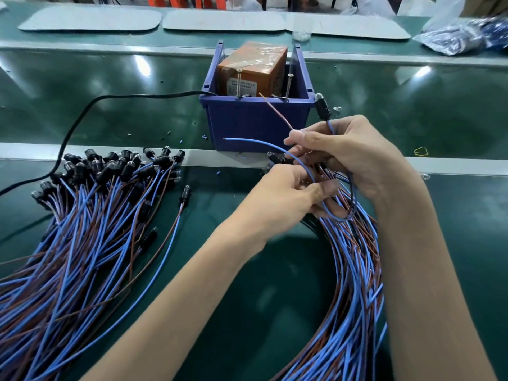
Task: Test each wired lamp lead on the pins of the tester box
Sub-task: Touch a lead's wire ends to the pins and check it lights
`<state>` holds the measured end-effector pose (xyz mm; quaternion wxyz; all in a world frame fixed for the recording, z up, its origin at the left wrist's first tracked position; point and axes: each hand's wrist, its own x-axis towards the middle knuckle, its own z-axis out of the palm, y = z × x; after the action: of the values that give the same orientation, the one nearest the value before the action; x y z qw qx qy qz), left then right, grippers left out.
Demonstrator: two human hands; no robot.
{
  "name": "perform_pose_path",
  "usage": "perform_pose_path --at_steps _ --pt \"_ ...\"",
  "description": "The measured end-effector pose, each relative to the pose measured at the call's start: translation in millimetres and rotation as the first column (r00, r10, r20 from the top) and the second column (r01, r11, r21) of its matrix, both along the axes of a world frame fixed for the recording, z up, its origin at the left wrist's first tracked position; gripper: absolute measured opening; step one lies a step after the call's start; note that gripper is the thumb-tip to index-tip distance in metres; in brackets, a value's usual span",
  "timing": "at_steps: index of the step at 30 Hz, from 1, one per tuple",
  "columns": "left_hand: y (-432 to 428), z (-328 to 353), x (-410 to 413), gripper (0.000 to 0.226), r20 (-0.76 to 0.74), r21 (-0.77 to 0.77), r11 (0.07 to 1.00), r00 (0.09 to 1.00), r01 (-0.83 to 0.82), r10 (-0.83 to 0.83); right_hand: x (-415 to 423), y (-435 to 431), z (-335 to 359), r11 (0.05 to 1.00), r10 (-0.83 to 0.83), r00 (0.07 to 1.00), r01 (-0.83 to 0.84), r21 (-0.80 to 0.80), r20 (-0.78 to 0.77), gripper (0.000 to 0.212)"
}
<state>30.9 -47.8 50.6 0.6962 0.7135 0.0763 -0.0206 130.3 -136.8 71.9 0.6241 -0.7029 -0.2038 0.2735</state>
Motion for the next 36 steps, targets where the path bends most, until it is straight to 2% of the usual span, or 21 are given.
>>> perform_pose_path --at_steps 2,4,6,9,11,15,20,24,26,29,32,34,36 --pt "6.7 -1.6 1.1 0.016 -0.019 0.149 0.989 1.000 -0.011 0.014 -2.2 1.6 0.2 1.000 0.019 1.000 -0.019 0.011 0.014 0.025" --pt "12.4 -1.6 1.8 0.018 -0.046 0.250 0.968 0.999 0.004 0.008 -5.3 5.3 -0.7 0.999 0.046 0.998 -0.046 -0.003 0.030 0.013" --pt "15.6 -0.2 1.5 0.017 -0.064 0.296 0.955 0.998 0.034 -0.016 -8.9 10.3 -1.7 0.998 0.059 0.996 -0.057 -0.028 0.063 0.003" --pt "22.2 1.9 0.9 0.018 -0.067 0.334 0.941 0.997 0.052 -0.031 -11.0 15.9 -4.0 0.999 0.026 0.992 -0.022 -0.033 0.120 0.006" --pt "31.1 2.9 1.1 0.020 -0.057 0.334 0.942 0.998 0.009 0.011 -10.3 17.3 -4.1 1.000 -0.017 0.993 0.017 0.003 0.116 0.006" --pt "49.7 3.1 3.7 0.022 -0.005 0.236 0.953 0.981 -0.188 0.195 -9.5 17.5 -3.8 0.993 -0.098 0.992 0.092 0.077 0.076 0.006" --pt "54.1 1.5 4.4 0.011 0.113 0.096 0.935 0.937 -0.340 0.329 -11.2 22.7 -5.0 0.991 -0.115 0.989 0.108 0.079 0.090 0.007" --pt "51.3 -2.1 5.4 0.009 0.194 0.123 0.896 0.896 -0.427 0.400 -13.2 29.1 -4.1 0.989 -0.109 0.994 0.106 0.108 0.028 0.021" --pt "52.5 -2.9 5.6 0.020 0.219 0.107 0.882 0.876 -0.459 0.429 -14.3 29.7 -2.7 0.992 -0.094 0.995 0.092 0.087 0.016 0.024" --pt "56.6 -3.5 6.3 0.042 0.261 0.132 0.859 0.854 -0.494 0.451 -12.9 30.2 -3.4 0.989 -0.117 0.993 0.115 0.094 0.015 0.017" --pt "60.4 -5.9 6.6 0.058 0.309 0.239 0.826 0.846 -0.511 0.434 -10.3 30.4 -4.2 0.978 -0.180 0.983 0.177 0.108 0.020 0.016" --pt "61.5 -7.2 7.6 0.057 0.340 0.338 0.779 0.841 -0.528 0.422 -9.2 29.7 -3.3 0.970 -0.212 0.977 0.208 0.122 0.022 0.024" --pt "60.4 -6.9 8.7 0.058 0.356 0.358 0.748 0.822 -0.559 0.444 -8.4 28.8 -2.9 0.964 -0.238 0.971 0.233 0.132 0.030 0.028"
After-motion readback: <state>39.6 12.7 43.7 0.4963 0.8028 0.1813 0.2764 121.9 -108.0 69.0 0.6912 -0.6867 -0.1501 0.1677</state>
